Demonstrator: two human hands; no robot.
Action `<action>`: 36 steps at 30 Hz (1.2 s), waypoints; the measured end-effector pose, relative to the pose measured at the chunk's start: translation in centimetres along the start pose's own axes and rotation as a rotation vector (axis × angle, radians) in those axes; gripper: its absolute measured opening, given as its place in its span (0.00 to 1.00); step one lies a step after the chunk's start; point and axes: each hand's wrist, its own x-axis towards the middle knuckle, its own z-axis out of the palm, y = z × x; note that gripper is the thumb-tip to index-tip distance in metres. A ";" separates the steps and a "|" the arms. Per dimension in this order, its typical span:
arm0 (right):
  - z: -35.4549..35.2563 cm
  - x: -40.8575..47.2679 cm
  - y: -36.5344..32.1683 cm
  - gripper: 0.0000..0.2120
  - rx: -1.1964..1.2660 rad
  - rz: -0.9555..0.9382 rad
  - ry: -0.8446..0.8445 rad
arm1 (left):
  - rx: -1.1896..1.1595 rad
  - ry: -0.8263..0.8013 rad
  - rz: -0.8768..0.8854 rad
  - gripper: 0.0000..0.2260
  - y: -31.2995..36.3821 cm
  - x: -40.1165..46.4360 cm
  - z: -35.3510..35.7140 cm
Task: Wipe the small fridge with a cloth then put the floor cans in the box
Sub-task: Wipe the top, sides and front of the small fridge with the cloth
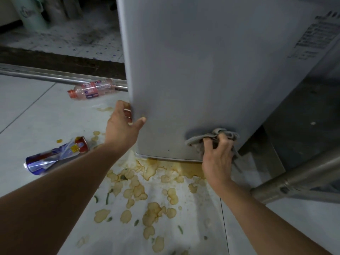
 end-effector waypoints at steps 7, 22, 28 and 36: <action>-2.7 5.8 -1.9 0.09 0.083 0.038 0.266 | 0.000 -0.037 -0.013 0.16 0.1 0.1 -0.3; -0.8 7.8 -6.7 0.14 0.045 -0.358 0.309 | -0.097 -0.250 -0.074 0.10 -1.2 0.5 -2.4; 2.2 3.0 -8.0 0.17 -0.227 -0.769 0.009 | -0.216 -0.420 -0.121 0.21 -2.4 0.1 -2.8; -1.2 9.3 -10.5 0.19 -0.087 -0.580 0.235 | -0.176 -0.383 -0.108 0.23 -4.7 0.7 -5.1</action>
